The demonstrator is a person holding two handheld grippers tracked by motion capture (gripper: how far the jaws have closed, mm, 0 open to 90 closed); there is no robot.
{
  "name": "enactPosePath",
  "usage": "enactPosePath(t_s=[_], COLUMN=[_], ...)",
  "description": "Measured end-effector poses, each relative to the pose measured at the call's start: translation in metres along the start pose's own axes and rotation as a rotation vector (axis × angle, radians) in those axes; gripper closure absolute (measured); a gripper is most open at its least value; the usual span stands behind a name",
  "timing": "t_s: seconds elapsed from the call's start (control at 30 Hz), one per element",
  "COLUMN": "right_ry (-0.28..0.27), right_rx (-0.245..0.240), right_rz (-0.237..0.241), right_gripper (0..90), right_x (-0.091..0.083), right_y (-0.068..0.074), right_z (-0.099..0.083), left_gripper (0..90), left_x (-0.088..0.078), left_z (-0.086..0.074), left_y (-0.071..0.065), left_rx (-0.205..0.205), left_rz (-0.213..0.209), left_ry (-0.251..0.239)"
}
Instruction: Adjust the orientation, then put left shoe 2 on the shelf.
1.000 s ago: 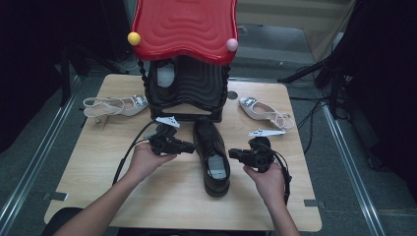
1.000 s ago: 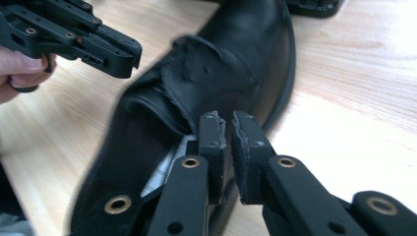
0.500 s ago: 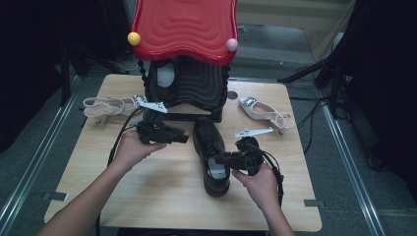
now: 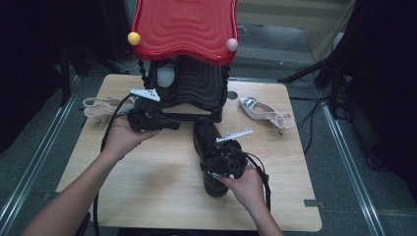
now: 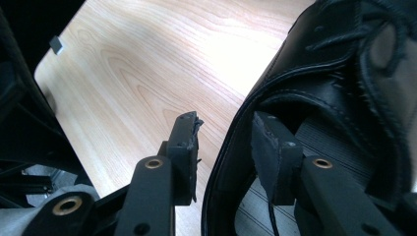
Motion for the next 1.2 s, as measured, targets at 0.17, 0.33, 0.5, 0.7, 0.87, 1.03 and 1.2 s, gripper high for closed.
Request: enactPosePath(t_s=[0.17,0.33,0.5,0.7,0.87,1.03,1.2], right_ry=[0.024,0.043,0.049,0.077,0.088,0.087,0.088], right_rx=[0.001,0.015,0.017,0.035,0.034,0.058,0.082], right_rz=[-0.018,-0.031,-0.057,-0.083,-0.101,-0.095,-0.08], right_gripper=[62.6,61.9,62.0,62.7,65.7,74.0,81.3], right_x=[0.01,0.018,0.023,0.033,0.036,0.036,0.033], right_y=[0.0,0.0,0.0,-0.003,-0.005,-0.008,-0.012], right_z=[0.001,0.002,0.004,0.005,0.005,0.006,0.005], left_gripper=[90.0,89.9,90.0,90.0,90.0,89.9,90.0], left_x=[-0.01,-0.021,-0.027,-0.031,-0.038,-0.047,-0.053], left_z=[0.012,0.025,0.035,0.046,0.058,0.073,0.087], left_y=[0.005,0.008,0.011,0.015,0.017,0.017,0.019], left_rx=[-0.005,-0.005,-0.003,-0.002,0.01,0.022,0.035], left_rz=[0.004,0.008,0.008,0.002,0.016,0.031,0.053], left_ry=[-0.013,-0.022,-0.03,-0.038,-0.049,-0.057,-0.063])
Point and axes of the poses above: each handheld gripper's, and its own axes: x roughly forward along the jaws, z roughly out of its top, y roughly to its left, the point moved 4 cm from there along x, roughly forward along the jaws
